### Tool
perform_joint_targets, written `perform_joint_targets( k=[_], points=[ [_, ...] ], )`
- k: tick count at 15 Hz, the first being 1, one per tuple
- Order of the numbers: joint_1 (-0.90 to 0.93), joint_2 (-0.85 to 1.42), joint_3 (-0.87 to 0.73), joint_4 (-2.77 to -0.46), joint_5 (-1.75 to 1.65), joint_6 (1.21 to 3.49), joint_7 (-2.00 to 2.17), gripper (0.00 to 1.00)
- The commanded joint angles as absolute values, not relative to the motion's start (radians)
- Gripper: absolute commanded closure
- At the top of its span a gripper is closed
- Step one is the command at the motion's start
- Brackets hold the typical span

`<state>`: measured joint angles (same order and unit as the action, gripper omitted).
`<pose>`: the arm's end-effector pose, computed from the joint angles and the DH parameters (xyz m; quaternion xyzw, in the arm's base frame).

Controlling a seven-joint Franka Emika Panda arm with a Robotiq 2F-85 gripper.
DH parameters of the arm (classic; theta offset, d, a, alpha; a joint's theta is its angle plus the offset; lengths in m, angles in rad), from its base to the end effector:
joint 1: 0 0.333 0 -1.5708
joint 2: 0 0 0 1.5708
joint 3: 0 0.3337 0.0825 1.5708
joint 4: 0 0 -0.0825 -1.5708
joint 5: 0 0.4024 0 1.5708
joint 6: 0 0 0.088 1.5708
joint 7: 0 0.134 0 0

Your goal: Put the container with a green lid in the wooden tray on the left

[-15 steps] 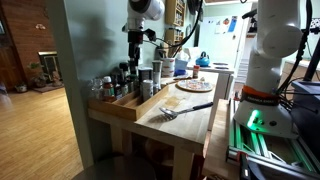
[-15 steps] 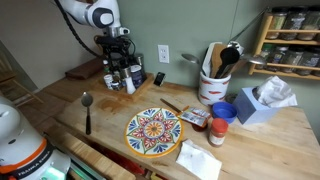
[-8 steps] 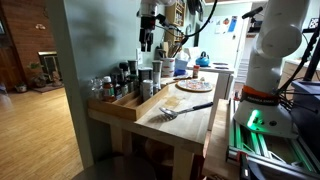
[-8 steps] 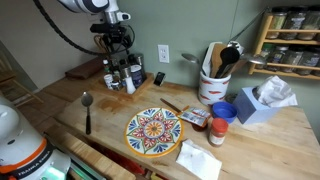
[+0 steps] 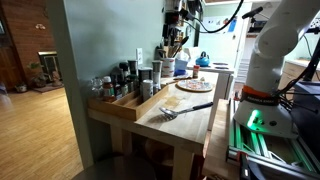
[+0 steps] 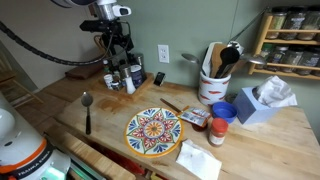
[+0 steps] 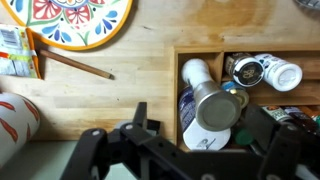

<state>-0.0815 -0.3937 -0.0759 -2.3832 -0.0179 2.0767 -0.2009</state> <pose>0.4429 -0.0727 0.4582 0.9987 0.0280 0.0436 0.0011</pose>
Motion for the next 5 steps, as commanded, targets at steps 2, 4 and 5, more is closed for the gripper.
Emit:
perform_joint_targets(
  k=[2,4,5],
  points=[
    [-0.070,-0.417,-0.092,-2.393,-0.023,2.074,-0.201,0.00],
    [-0.067,-0.409,-0.090,-2.386,-0.022,2.074,-0.201,0.00],
    [-0.067,-0.402,-0.090,-2.383,-0.022,2.074,-0.201,0.00]
  ],
)
